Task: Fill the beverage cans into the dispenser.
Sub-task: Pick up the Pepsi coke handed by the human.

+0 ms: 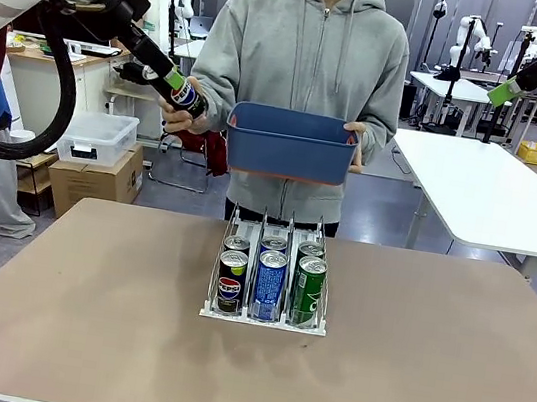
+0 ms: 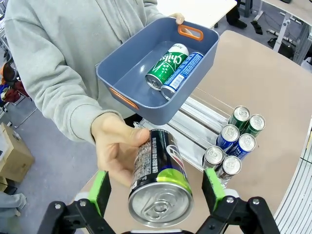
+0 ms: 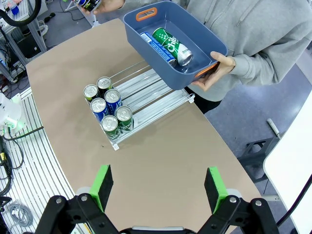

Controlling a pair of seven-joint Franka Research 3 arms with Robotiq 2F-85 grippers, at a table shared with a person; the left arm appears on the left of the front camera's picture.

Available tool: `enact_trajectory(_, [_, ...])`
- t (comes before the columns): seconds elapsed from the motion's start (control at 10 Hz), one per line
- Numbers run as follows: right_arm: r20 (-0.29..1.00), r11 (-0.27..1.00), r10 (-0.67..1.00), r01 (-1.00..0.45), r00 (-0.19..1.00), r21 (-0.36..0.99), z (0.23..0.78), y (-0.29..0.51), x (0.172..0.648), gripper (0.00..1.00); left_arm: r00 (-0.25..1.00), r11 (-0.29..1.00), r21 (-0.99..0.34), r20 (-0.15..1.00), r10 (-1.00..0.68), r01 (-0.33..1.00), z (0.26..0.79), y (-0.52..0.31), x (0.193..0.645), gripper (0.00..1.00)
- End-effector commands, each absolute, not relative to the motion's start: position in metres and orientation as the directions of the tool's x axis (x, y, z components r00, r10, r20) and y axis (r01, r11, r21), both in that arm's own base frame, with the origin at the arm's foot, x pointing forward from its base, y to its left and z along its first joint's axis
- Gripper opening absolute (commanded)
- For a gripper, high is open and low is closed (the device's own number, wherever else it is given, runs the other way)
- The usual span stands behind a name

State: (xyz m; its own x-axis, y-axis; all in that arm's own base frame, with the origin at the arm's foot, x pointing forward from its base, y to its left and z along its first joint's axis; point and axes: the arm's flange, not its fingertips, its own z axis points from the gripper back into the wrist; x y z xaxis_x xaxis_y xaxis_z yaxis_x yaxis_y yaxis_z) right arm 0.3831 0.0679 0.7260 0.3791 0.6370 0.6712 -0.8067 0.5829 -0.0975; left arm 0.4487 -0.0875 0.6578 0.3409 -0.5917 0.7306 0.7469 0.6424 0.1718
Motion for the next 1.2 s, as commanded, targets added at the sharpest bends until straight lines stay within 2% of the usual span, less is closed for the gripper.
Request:
enact_trajectory(0.0, [0.676, 0.577, 0.635, -0.812, 0.374, -0.092, 0.7261, 0.067, 0.3825, 1.0, 0.341, 0.642, 0.172, 0.731, -0.592, 0.747, 0.6578, -0.0875, 0.4487, 1.0])
enact_trajectory(0.7, [0.676, 0.577, 0.635, -0.812, 0.374, -0.092, 0.7261, 0.067, 0.3825, 1.0, 0.37, 0.683, 0.217, 0.708, -0.602, 0.698, 0.6521, -0.0873, 0.4508, 1.0])
enact_trajectory(0.9, [0.676, 0.577, 0.635, -0.812, 0.374, -0.092, 0.7261, 0.067, 0.3825, 1.0, 0.342, 0.648, 0.21, 0.71, -0.616, 0.732, 0.6556, -0.0857, 0.4515, 1.0])
enact_trajectory(1.0, [0.676, 0.577, 0.635, -0.812, 0.374, -0.092, 0.7261, 0.067, 0.3825, 1.0, 0.348, 0.655, 0.21, 0.71, -0.613, 0.726, 0.6557, -0.0854, 0.4518, 0.41])
enact_trajectory(1.1, [0.676, 0.577, 0.635, -0.812, 0.374, -0.092, 0.7261, 0.067, 0.3825, 1.0, 0.347, 0.652, 0.214, 0.705, -0.619, 0.728, 0.656, -0.0862, 0.4504, 0.41])
